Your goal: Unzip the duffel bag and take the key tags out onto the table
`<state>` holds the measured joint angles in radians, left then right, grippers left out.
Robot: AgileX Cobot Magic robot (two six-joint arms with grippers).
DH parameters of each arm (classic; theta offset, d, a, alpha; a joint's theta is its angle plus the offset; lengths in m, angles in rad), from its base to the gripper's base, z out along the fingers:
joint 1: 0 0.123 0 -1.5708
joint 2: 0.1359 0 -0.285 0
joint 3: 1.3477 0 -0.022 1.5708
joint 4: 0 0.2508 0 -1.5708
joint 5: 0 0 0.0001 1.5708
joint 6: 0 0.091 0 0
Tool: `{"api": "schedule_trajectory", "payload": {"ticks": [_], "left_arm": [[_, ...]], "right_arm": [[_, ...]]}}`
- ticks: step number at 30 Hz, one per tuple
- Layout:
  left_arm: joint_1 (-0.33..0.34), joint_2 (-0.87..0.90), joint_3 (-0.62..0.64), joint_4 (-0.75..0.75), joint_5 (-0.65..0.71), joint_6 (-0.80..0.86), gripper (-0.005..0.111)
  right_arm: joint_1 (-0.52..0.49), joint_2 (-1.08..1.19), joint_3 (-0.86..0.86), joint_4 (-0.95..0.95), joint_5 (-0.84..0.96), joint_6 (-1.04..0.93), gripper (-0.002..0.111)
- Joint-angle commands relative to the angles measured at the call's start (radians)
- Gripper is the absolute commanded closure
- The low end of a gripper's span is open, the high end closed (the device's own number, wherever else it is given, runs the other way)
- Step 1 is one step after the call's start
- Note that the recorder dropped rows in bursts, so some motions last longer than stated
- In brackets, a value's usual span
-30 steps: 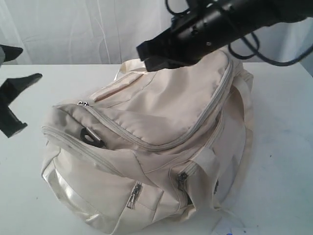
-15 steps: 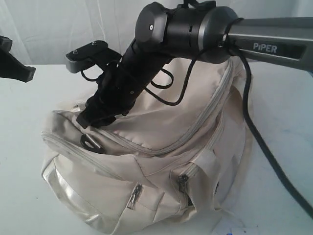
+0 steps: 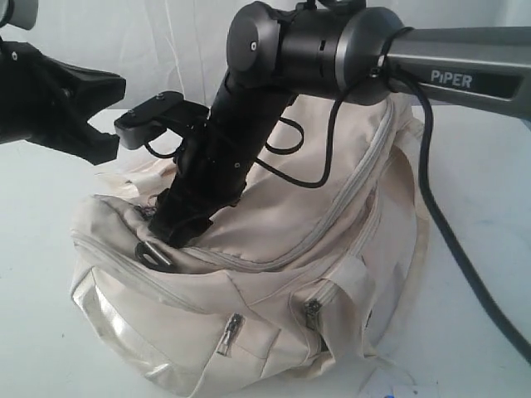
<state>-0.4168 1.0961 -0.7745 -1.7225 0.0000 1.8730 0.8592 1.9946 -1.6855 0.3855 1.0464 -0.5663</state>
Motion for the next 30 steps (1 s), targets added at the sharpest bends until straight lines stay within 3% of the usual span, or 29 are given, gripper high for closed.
{"api": "schedule_trajectory", "payload": {"ticks": [1, 3, 5, 8, 11, 13, 18, 22, 26, 30], "left_arm": [[-0.002, -0.04, 0.031, -0.022, 0.037, -0.035, 0.107], [-0.002, -0.047, 0.042, -0.022, 0.011, -0.035, 0.107], [-0.002, -0.056, 0.044, -0.022, -0.1, -0.025, 0.107], [-0.002, -0.088, 0.029, -0.009, -0.418, -0.023, 0.107], [-0.002, -0.133, 0.027, 0.12, -0.759, -0.189, 0.107], [-0.002, -0.16, 0.047, 0.184, -0.858, -0.246, 0.107], [0.003, -0.189, 0.086, 0.249, -0.517, -0.217, 0.107], [0.071, -0.169, 0.067, 0.221, -0.263, -0.239, 0.107], [0.216, -0.158, 0.037, 0.127, 0.083, -0.291, 0.107], [0.403, -0.113, 0.017, 0.147, 0.435, -0.434, 0.107]], "right_arm": [[0.008, -0.013, 0.0, -0.09, 0.04, 0.039, 0.051], [0.004, -0.021, 0.0, -0.148, -0.011, 0.072, 0.051], [-0.001, -0.031, 0.0, -0.192, -0.054, 0.13, 0.051], [-0.014, -0.05, 0.0, -0.202, -0.102, 0.189, 0.051], [-0.022, -0.065, 0.0, -0.2, -0.133, 0.208, 0.051], [-0.022, -0.072, 0.0, -0.2, -0.137, 0.207, 0.051], [-0.022, -0.079, 0.0, -0.202, -0.137, 0.207, 0.051], [-0.022, -0.094, 0.0, -0.202, -0.117, 0.213, 0.051], [-0.042, -0.11, 0.0, -0.208, -0.079, 0.213, 0.051], [-0.091, -0.132, 0.0, -0.224, -0.042, 0.242, 0.051]]}}
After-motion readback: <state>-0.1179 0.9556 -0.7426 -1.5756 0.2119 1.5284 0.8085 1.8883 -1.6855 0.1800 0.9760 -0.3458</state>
